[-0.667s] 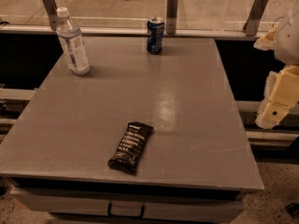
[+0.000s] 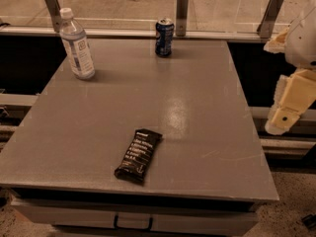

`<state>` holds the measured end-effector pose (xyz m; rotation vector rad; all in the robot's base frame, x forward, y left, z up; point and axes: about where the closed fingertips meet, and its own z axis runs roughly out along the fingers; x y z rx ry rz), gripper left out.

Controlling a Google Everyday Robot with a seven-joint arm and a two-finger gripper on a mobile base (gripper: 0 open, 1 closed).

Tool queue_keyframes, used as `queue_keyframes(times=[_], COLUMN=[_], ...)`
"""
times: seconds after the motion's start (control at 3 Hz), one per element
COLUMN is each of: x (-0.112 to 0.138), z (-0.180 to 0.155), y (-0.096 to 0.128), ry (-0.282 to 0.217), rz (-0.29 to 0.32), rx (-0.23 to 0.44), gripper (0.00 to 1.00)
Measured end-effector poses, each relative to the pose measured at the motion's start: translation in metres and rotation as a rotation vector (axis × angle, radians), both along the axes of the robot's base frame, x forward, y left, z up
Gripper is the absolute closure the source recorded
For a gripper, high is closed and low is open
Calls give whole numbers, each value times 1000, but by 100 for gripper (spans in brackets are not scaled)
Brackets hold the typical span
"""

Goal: Knock blue plastic bottle over

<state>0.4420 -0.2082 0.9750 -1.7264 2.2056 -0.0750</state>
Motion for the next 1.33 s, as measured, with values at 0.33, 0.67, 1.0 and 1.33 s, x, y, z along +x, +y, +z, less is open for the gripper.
queue_keyframes(times=[0.33,0.67,1.0,1.33], x=[25,63,76,76], z=[-5,7,26,26], y=[42,136,203,203], ry=[-18,-84,-138,-138], rz=[64,217,319,319], rx=[92,249,363,363], gripper=[0,0,0,0])
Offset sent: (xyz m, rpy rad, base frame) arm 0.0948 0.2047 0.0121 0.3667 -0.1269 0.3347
